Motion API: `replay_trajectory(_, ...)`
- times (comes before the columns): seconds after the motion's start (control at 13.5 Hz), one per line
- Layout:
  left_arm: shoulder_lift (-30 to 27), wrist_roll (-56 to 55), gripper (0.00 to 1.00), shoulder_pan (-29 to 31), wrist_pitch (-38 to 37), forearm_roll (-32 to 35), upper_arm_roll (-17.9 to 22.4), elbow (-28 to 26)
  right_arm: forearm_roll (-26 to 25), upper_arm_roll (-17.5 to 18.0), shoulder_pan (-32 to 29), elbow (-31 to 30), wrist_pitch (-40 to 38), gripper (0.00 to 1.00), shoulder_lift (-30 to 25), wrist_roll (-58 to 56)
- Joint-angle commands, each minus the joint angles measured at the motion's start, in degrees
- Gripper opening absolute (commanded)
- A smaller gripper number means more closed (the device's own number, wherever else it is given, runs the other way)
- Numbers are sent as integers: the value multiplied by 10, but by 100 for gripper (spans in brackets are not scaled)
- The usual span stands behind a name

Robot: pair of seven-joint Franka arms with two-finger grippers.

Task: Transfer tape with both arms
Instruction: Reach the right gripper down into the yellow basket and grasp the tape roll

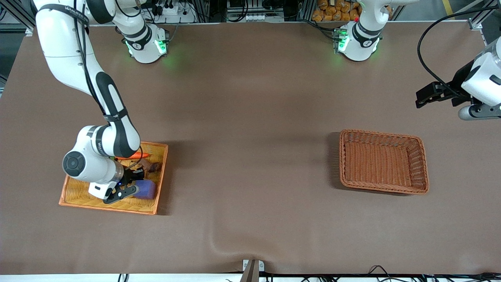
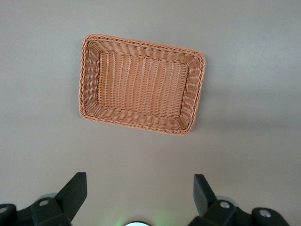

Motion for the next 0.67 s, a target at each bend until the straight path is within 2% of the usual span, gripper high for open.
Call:
replay_trajectory(0.0,-4,3,100,4,1,-12,-1,0,10,1,-11,37,-117,0,-62,-5)
replay_trajectory(0.3,0,1,100,1,6,-23,-1,0,15,3,-14,119,-225,0,-73,19)
replay_trajectory(0.45,9,1,100,-2,7,-23,-1,3,17,9,10,140,-233,0,-75,96)
replay_trajectory(0.59,15,0,100,-8,9,-23,-1,3,17,21,64,161,-233,0,-76,207)
